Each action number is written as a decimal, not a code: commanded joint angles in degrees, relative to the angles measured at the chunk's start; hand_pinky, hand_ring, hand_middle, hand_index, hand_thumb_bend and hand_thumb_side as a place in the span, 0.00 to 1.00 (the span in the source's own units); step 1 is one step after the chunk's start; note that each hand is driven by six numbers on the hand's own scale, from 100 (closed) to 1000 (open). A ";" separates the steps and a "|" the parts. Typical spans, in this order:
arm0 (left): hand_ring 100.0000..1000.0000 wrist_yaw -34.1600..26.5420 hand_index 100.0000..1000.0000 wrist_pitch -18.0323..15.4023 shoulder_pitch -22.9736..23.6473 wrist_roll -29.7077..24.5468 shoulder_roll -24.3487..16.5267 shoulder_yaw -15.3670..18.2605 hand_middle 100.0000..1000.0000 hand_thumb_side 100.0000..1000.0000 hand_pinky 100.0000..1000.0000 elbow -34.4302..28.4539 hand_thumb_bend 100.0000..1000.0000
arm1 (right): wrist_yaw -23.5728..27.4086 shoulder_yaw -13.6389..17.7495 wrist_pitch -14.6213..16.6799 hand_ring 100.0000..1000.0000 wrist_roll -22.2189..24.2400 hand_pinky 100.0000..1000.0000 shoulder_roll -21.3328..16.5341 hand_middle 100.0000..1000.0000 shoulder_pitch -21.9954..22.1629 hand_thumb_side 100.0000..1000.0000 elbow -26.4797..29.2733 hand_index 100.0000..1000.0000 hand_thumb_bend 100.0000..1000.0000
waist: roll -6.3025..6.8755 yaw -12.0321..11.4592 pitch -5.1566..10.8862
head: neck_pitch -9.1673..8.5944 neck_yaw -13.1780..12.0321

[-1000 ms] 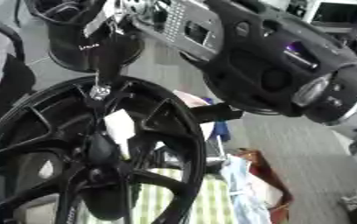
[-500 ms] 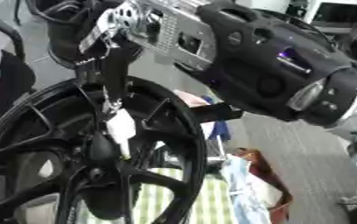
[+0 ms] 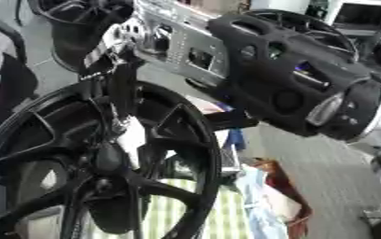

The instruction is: Pull the pin out of the wheel hub.

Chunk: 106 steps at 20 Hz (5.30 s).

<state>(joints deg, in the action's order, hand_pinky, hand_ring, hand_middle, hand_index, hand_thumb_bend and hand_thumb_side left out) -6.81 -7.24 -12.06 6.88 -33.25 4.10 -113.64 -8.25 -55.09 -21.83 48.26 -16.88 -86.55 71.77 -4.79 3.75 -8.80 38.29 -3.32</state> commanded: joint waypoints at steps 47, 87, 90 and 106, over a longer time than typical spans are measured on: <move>0.78 0.02 0.77 0.19 -0.37 -0.04 0.42 0.98 0.67 0.49 0.80 -0.95 0.14 | -5.78 6.26 7.71 0.87 3.71 0.83 0.97 0.85 5.45 0.04 -10.17 0.86 0.47 | 0.70 -2.04 -1.69 | -1.67 1.26; 0.78 -0.27 0.77 0.91 0.44 0.08 1.93 1.58 0.67 0.51 0.80 -0.95 0.12 | -1.49 7.66 3.00 0.55 -17.32 0.68 2.87 0.15 5.86 0.00 -8.72 0.28 0.11 | 0.35 -3.06 -1.94 | -2.39 1.39; 0.78 -0.22 0.77 0.97 0.49 0.17 1.92 1.65 0.67 0.51 0.80 -0.95 0.12 | -0.03 7.64 1.55 0.52 -20.06 0.67 2.58 0.08 5.32 0.00 -7.78 0.23 0.16 | 0.30 -2.93 -1.73 | -2.50 1.34; 0.78 -0.19 0.77 1.73 1.35 0.81 1.94 2.33 0.67 0.50 0.80 -0.95 0.13 | -3.22 19.23 5.08 0.49 -30.53 0.68 -4.25 0.01 3.76 0.00 -13.49 0.20 0.13 | 0.07 -2.06 1.48 | -5.16 1.05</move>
<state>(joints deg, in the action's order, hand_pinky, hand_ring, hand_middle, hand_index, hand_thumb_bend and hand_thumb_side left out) -7.07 -5.63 -10.46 7.49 -30.62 5.73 -113.64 -10.58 -38.50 -17.24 18.82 -19.09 -81.38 59.73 -5.13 1.65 -8.28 34.11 -2.26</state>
